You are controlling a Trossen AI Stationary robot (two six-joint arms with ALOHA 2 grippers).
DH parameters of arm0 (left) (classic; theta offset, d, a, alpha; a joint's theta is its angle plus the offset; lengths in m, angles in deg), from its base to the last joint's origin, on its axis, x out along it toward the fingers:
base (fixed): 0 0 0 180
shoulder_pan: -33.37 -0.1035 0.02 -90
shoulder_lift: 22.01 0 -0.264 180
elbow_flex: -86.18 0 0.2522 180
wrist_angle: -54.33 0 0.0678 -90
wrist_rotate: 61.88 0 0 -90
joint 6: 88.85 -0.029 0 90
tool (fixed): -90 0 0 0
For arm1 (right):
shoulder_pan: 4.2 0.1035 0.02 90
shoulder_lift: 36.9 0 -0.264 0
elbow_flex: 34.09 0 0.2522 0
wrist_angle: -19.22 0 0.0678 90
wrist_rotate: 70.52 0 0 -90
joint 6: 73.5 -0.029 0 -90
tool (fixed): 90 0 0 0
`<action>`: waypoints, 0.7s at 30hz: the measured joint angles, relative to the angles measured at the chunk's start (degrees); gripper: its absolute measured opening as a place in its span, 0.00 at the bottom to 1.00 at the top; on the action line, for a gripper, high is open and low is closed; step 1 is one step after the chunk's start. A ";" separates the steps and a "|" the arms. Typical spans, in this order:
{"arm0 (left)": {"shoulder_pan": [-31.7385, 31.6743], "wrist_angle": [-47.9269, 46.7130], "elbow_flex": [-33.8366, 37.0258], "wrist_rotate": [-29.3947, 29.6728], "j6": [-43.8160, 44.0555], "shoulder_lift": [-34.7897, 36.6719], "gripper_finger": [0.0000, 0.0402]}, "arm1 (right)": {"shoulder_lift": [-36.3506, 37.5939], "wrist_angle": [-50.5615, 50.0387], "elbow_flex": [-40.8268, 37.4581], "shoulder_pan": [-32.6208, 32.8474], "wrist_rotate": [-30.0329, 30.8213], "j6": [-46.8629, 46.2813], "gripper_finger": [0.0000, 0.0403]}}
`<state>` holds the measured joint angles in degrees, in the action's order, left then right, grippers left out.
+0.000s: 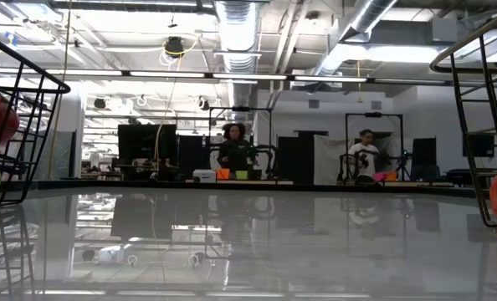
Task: Sort produce into baskets
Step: Put the garlic into the gold wire basket, then return to Home Position
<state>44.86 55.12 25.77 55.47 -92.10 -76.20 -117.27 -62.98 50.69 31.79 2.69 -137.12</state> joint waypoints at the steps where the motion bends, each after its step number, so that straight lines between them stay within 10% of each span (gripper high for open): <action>1: 0.00 0.02 0.00 0.00 0.61 0.00 0.59 | -0.65 -0.94 0.00 0.54 0.66 -1.51 0.54; 14: 0.10 -1.06 0.00 -5.13 2.59 -0.02 0.59 | 0.30 -3.61 -0.04 0.88 -1.05 -7.13 0.75; 21: 0.13 -0.21 0.00 -11.59 -3.17 -0.13 0.59 | 8.64 0.03 -1.22 1.13 27.56 3.77 0.75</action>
<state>44.99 54.91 25.77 43.88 -95.27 -76.34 -108.64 -62.95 49.47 32.91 30.25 -133.35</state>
